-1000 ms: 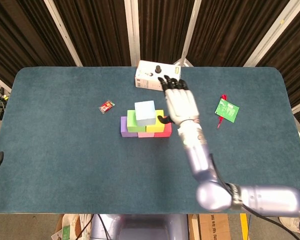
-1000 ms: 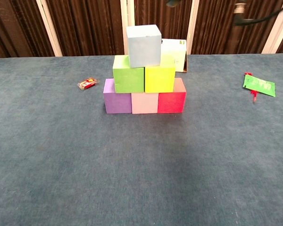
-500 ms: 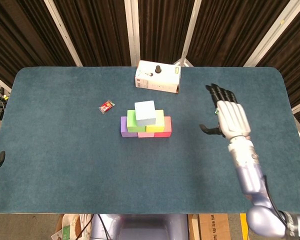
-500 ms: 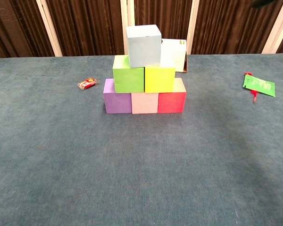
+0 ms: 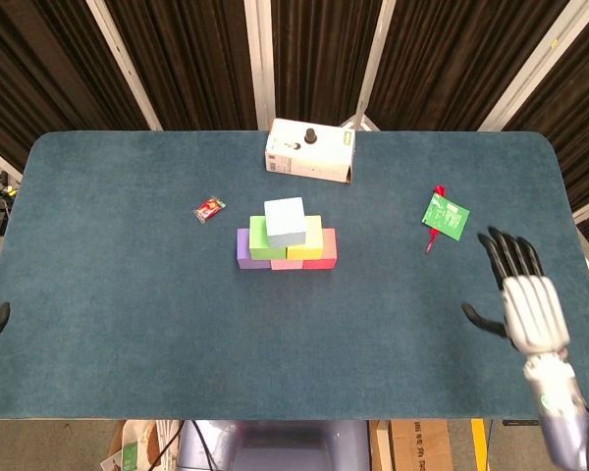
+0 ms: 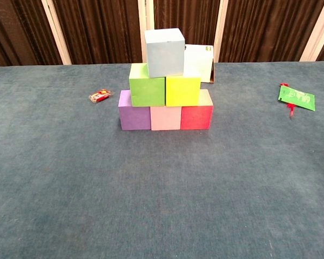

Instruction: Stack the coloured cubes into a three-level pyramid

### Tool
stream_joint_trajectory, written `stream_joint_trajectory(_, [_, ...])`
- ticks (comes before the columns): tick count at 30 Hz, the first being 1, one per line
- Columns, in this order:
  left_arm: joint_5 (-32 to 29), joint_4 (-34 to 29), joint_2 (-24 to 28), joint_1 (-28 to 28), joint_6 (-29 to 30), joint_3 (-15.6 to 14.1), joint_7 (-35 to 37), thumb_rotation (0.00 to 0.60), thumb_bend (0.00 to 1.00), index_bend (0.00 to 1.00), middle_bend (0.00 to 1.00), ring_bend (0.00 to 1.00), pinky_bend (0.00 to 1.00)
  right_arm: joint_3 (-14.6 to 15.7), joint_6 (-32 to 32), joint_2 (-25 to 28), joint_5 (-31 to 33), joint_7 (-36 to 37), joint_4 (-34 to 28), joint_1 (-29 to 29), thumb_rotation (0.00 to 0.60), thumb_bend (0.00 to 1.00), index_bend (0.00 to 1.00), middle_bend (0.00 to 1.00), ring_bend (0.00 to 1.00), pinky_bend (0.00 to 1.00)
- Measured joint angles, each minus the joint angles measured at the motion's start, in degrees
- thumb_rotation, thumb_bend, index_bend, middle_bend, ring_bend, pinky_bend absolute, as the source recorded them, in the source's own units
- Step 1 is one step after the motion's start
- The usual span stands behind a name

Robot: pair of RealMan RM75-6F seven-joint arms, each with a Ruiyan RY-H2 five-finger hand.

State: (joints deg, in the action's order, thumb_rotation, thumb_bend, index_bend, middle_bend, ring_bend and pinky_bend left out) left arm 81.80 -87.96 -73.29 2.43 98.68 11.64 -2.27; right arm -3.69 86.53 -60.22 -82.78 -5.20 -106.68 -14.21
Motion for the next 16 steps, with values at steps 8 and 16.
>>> stream_joint_trajectory(8, [1.0, -4.8, 1.8, -1.6, 0.2, -2.3, -2.7, 0.6, 0.34, 0.1, 0.0, 0.0, 0.0, 5.4, 7.5, -6.3, -7.1, 2.3, 11.5, 8.2, 0.6, 0.25, 0.0, 0.0, 0.0, 0.0])
stream_joint_trajectory(16, [1.5, -5.1, 2.0, -1.7, -1.1, -3.3, -4.0, 0.6, 0.34, 0.1, 0.0, 0.0, 0.0, 5.2, 10.4, -7.2, -11.3, -0.5, 12.0, 9.6, 0.6, 0.25, 0.0, 0.0, 0.0, 0.0])
